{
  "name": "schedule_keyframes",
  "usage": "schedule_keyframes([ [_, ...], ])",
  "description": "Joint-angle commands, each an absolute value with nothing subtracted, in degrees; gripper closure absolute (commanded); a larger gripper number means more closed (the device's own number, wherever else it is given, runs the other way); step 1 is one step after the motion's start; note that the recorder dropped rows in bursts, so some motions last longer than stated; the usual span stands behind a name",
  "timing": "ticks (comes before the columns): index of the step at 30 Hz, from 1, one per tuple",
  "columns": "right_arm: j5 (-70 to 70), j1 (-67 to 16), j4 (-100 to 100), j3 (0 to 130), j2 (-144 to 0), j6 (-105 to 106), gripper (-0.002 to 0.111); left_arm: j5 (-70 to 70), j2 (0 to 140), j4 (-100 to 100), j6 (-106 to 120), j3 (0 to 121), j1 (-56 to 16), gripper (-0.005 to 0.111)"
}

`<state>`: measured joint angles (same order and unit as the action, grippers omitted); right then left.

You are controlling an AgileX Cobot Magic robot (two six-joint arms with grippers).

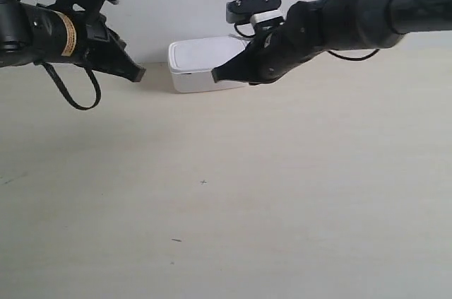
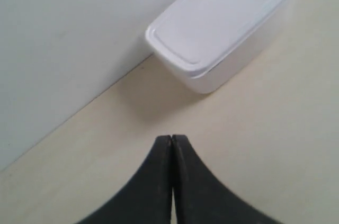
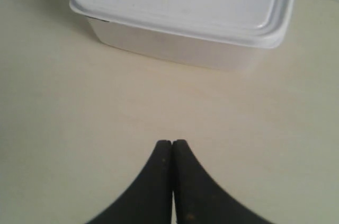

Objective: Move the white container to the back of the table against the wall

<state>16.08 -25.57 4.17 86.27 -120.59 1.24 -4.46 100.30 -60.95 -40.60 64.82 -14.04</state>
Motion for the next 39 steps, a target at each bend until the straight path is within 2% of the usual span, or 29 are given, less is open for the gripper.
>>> schedule_keyframes([
  [1, 7.81, -25.67, 3.69, 70.64, -106.17, 2.19, 0.108, -1.42, 90.13, -60.65, -43.97, 59.03, -18.6, 0.107],
  [11, -2.25, -25.67, 4.6, 41.7, -67.02, -0.85, 0.108, 5.68, 62.16, -57.68, -46.51, 42.49, -24.1, 0.107],
  [17, -0.75, -26.3, 4.6, 29.94, -40.98, -4.36, 0.108, 18.23, 41.44, -53.8, -46.38, 27.31, -24.1, 0.107],
  [23, 2.23, -26.3, 4.6, 20.08, -21.58, -9.18, 0.108, 21.41, 24.28, -49.01, -45.8, 16.48, -24.1, 0.107],
  [28, -0.56, -26.3, 4.6, 15.07, -15.36, -9.18, 0.108, 23.04, 19.76, -44.76, -42.51, 13.36, -23.97, 0.107],
  [39, -3.12, -26.3, 5.48, 14.97, -15.35, -9.62, 0.108, 22.31, 19.86, -46.33, -43.8, 13.36, -23.97, 0.107],
])
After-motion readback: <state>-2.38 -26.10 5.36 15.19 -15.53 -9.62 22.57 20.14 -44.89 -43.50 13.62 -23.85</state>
